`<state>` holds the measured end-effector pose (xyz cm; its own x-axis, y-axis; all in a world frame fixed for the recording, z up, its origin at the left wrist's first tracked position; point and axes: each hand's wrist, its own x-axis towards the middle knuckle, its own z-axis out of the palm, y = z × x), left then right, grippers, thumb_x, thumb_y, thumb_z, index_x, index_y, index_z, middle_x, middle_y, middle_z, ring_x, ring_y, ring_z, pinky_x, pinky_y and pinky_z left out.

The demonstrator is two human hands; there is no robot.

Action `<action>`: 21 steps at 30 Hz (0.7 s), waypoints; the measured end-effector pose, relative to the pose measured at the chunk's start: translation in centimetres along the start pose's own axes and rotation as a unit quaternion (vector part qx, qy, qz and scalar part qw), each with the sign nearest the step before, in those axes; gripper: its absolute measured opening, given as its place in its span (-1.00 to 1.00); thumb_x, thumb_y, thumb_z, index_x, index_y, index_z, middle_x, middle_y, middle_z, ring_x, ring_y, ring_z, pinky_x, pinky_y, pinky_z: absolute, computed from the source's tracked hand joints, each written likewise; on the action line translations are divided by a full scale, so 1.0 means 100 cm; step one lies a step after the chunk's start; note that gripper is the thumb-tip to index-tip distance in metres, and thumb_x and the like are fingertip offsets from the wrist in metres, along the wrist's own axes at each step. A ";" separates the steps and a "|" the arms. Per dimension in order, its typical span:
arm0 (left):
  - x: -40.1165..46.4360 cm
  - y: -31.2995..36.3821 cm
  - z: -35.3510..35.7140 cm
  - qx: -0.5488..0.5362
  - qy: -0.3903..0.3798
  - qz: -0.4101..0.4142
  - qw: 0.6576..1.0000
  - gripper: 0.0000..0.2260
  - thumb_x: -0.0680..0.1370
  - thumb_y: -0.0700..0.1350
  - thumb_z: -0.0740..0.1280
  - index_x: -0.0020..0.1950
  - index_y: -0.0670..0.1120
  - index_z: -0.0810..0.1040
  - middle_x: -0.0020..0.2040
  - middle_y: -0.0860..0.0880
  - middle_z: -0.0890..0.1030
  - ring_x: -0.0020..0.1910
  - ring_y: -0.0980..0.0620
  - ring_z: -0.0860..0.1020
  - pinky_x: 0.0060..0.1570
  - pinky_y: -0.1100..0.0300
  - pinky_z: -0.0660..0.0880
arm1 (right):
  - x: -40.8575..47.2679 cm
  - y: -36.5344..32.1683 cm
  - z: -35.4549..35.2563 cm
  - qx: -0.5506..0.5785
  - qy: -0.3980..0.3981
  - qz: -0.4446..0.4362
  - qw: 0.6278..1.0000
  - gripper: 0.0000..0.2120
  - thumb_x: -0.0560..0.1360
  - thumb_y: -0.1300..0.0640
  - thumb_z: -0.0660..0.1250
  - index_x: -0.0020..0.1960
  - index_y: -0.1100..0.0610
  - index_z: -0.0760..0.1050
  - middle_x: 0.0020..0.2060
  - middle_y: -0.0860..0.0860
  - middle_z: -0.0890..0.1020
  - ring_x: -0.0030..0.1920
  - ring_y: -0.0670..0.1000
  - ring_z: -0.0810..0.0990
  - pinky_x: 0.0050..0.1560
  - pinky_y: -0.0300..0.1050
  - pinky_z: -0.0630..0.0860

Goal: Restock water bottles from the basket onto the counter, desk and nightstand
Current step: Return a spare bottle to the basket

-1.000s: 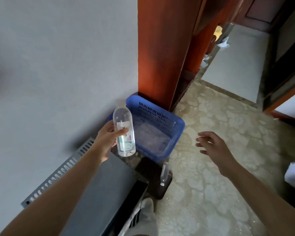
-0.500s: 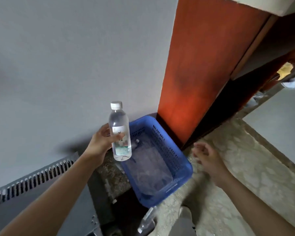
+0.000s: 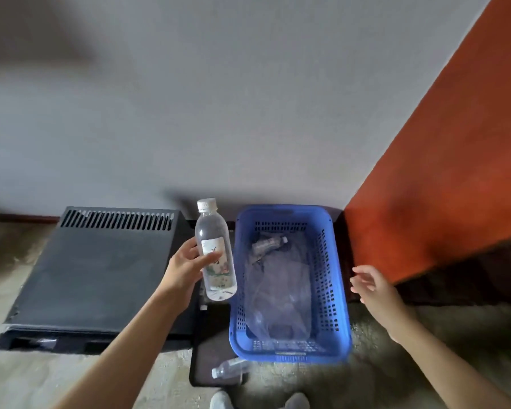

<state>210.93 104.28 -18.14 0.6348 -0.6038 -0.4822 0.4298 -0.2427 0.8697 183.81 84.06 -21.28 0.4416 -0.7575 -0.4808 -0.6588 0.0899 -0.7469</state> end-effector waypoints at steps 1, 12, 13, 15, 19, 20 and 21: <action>0.002 -0.002 -0.003 -0.004 0.001 -0.002 1.000 -0.76 0.40 -0.25 0.45 0.00 -0.04 0.55 -0.15 -0.05 0.66 -0.28 0.12 0.67 -0.33 0.26 0.57 | 0.008 0.001 0.004 -0.011 -0.008 0.009 1.000 -0.82 0.55 0.19 0.23 0.14 0.12 0.43 0.08 0.13 0.55 0.06 0.15 0.58 0.13 0.13 0.48; 0.127 -0.170 -0.018 -0.077 0.027 -0.052 0.995 -0.71 0.48 -0.08 0.37 0.09 -0.25 0.53 -0.16 -0.20 0.64 -0.19 -0.15 0.61 -0.30 0.06 0.60 | 0.174 0.121 0.161 -0.006 -0.067 0.094 0.993 -0.92 0.56 0.16 0.21 0.01 0.00 0.42 0.00 0.05 0.59 -0.05 0.05 0.61 0.00 0.03 0.49; 0.144 -0.200 -0.017 -0.086 0.041 -0.064 0.993 -0.74 0.52 -0.10 0.33 0.08 -0.27 0.53 -0.16 -0.24 0.62 -0.20 -0.18 0.58 -0.28 0.05 0.58 | 0.197 0.144 0.184 0.012 -0.076 0.112 0.991 -0.89 0.57 0.18 0.19 0.08 0.06 0.42 0.01 0.06 0.56 -0.06 0.05 0.59 -0.09 -0.02 0.47; 0.178 -0.256 -0.014 -0.082 0.065 -0.070 0.992 -0.76 0.54 -0.12 0.29 0.06 -0.28 0.54 -0.20 -0.24 0.61 -0.29 -0.14 0.58 -0.30 0.07 0.56 | 0.239 0.188 0.227 0.063 -0.074 0.136 0.986 -0.82 0.56 0.28 0.16 0.15 0.17 0.42 -0.04 0.11 0.53 -0.14 0.06 0.52 -0.21 -0.11 0.40; 0.236 -0.341 -0.002 -0.087 0.071 -0.059 0.992 -0.85 0.53 -0.14 0.29 0.00 -0.19 0.58 -0.33 -0.14 0.66 -0.41 -0.04 0.61 -0.39 0.15 0.56 | 0.310 0.245 0.289 0.117 -0.064 0.126 0.983 -0.90 0.57 0.29 0.16 -0.05 0.17 0.44 -0.20 0.10 0.51 -0.31 0.02 0.48 -0.31 -0.15 0.39; 0.249 -0.355 0.000 -0.094 0.066 -0.057 0.992 -0.83 0.53 -0.13 0.30 0.01 -0.21 0.58 -0.32 -0.14 0.65 -0.40 -0.05 0.61 -0.37 0.14 0.56 | 0.329 0.250 0.299 0.130 -0.065 0.124 0.982 -0.87 0.58 0.29 0.15 -0.10 0.16 0.43 -0.23 0.10 0.50 -0.34 0.01 0.47 -0.35 -0.16 0.37; 0.260 -0.367 0.001 -0.101 0.054 -0.055 0.992 -0.78 0.51 -0.11 0.33 0.03 -0.25 0.57 -0.31 -0.16 0.64 -0.39 -0.06 0.61 -0.36 0.14 0.56 | 0.349 0.253 0.307 0.139 -0.063 0.124 0.981 -0.87 0.58 0.29 0.13 -0.09 0.18 0.41 -0.24 0.10 0.49 -0.35 0.01 0.46 -0.37 -0.17 0.36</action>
<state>211.65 97.42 -62.61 0.6381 -0.4939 -0.5906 0.6125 -0.1393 0.7781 201.27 79.76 -71.12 0.3731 -0.6057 -0.7028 -0.5717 0.4466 -0.6883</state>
